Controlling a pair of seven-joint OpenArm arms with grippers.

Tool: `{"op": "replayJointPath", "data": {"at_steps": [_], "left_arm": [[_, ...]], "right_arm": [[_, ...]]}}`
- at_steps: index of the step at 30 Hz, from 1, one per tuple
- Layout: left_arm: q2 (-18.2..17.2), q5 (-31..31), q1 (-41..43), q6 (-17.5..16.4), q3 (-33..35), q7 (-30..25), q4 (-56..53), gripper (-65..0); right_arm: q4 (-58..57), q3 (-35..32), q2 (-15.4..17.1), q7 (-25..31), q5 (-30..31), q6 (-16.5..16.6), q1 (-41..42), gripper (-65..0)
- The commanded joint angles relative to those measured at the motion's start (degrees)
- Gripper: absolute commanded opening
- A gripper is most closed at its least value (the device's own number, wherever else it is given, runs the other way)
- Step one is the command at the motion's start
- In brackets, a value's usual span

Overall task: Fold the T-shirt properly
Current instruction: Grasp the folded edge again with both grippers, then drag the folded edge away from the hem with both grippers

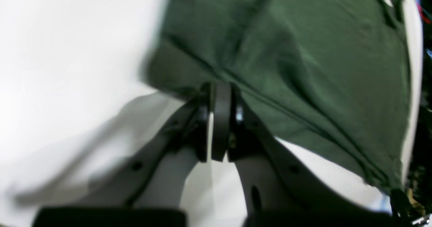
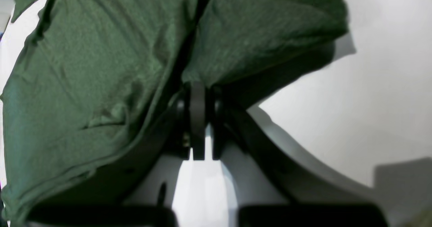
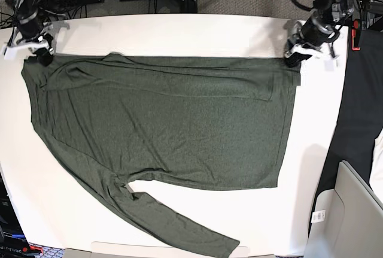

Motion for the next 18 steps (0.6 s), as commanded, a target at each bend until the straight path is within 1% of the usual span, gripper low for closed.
{"op": "replayJointPath", "data": {"at_steps": [1, 6, 10, 15, 18], "left_arm": [[-0.48, -1.01, 0.41, -0.56, -0.68, -0.94, 1.01, -65.0], [-0.48, -1.01, 3.23, -0.65, -2.53, -0.94, 1.27, -65.0], [-0.39, -1.01, 4.02, -0.65, -2.79, -0.94, 1.27, -65.0], [-0.31, -1.01, 3.31, -0.65, -2.79, -1.46, 1.27, -65.0], [-0.31, -0.66, 0.15, -0.65, -2.79, -1.38, 1.18, -65.0]], "right_arm": [[1.24, 0.24, 0.88, 1.26, 2.05, 0.53, -0.48, -64.8], [1.24, 0.32, 0.88, 1.26, 4.24, 0.62, -3.12, -64.8], [1.24, 1.03, 0.88, 1.26, 4.95, 0.62, -3.38, -64.8], [1.24, 1.29, 1.14, 1.26, 4.95, 0.62, -2.15, -64.8], [1.24, 1.29, 1.14, 1.26, 4.77, 0.62, -1.8, -64.8]]}}
